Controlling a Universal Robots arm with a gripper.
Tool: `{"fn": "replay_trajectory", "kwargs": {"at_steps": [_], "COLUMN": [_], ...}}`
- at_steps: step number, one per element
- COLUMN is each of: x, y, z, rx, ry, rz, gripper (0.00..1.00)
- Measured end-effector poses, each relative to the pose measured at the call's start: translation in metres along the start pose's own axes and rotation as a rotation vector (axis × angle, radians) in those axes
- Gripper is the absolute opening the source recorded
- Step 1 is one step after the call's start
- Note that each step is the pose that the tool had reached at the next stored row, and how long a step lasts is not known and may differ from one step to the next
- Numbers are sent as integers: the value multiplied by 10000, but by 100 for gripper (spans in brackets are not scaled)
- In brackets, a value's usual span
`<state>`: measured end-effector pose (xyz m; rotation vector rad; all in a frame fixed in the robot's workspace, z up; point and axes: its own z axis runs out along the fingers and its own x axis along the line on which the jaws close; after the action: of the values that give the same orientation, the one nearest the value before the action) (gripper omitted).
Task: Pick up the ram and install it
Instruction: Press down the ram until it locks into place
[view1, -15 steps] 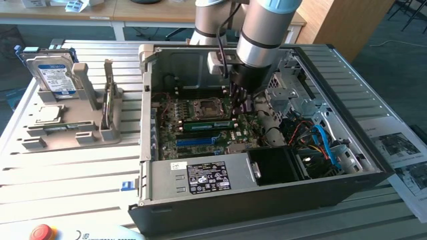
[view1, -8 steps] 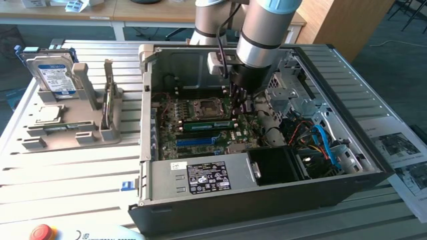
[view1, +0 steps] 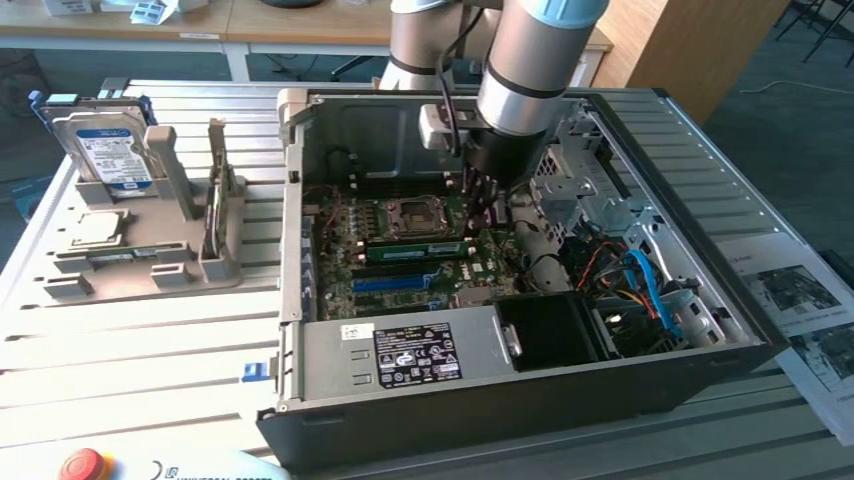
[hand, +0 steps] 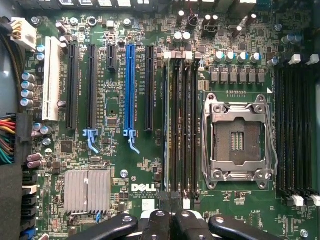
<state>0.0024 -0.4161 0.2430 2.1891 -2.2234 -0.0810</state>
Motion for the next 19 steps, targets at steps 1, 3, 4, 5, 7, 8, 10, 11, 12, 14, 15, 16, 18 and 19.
{"fn": "replay_trajectory", "kwargs": {"at_steps": [1,3,4,5,7,8,10,11,12,14,15,16,18,19], "x": [0,0,0,0,1,1,1,1,1,2,2,2,2,2], "y": [-2,-2,-2,-2,-3,-3,-5,-5,-6,-7,-7,-7,-7,-7], "z": [0,0,0,2,17,27,47,56,66,83,90,89,89,90], "rx": [0,0,0,0,0,0,0,0,0,0,0,0,0,0], "ry": [0,0,0,-1,-1,0,-1,0,-1,-1,-1,1,1,0], "rz": [0,2,1,1,0,1,0,0,0,0,0,0,1,0], "gripper": [10,10,10,10,10,10,10,10,10,10,10,10,10,10]}}
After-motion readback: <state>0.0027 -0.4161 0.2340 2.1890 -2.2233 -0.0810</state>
